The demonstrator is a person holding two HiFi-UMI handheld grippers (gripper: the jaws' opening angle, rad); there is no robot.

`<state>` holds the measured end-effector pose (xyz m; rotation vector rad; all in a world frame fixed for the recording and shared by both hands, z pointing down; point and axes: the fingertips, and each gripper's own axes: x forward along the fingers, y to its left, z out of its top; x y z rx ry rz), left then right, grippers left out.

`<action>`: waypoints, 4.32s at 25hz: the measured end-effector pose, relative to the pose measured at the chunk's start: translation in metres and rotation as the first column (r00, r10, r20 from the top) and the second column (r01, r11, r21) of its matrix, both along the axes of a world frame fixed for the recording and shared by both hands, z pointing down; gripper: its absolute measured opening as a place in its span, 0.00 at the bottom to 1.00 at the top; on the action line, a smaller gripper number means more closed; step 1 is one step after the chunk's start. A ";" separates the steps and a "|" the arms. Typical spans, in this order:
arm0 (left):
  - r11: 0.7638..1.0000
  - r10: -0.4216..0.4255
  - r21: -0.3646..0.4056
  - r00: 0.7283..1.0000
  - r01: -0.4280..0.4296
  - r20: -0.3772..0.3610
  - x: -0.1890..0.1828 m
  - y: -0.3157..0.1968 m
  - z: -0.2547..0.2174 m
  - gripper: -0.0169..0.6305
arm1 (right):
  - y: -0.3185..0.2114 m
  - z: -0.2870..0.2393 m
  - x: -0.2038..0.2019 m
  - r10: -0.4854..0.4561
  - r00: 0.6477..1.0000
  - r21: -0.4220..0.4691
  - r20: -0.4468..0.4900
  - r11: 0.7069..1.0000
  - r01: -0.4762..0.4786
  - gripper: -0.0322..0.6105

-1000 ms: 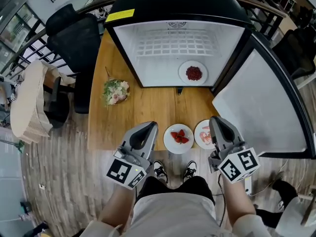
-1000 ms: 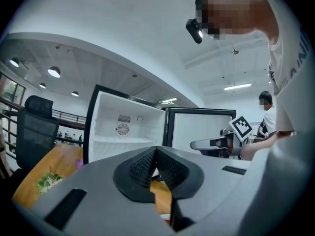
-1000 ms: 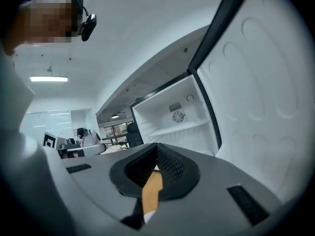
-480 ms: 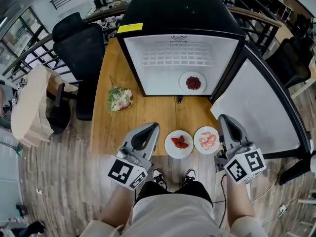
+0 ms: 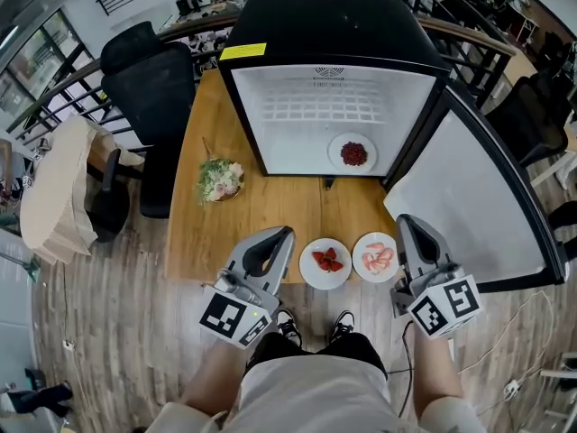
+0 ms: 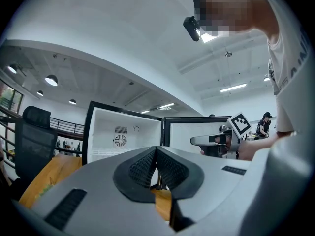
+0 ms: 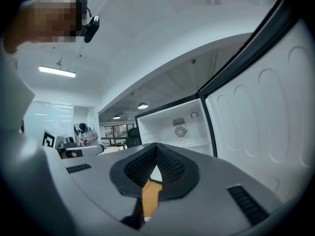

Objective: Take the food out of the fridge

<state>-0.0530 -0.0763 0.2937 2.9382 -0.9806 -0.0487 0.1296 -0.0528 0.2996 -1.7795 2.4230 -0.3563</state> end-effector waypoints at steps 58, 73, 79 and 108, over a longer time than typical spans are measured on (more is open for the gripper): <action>0.913 0.404 -0.063 0.915 -0.403 0.005 -0.099 -0.118 0.056 0.04 | -0.112 0.117 -0.045 0.543 0.638 -0.362 0.546 0.840 -0.405 0.19; 0.929 0.354 -0.124 0.935 -0.348 0.027 -0.088 -0.147 0.100 0.04 | -0.183 0.231 0.013 0.654 0.314 -0.578 0.689 0.756 -0.308 0.20; 0.922 0.357 -0.185 0.932 -0.340 0.064 -0.087 -0.146 0.123 0.04 | -0.200 0.265 0.035 0.681 0.208 -0.619 0.702 0.728 -0.295 0.20; 0.911 0.368 -0.230 0.926 -0.342 0.081 -0.082 -0.133 0.138 0.04 | -0.216 0.290 0.049 0.639 0.084 -0.597 0.765 0.751 -0.280 0.09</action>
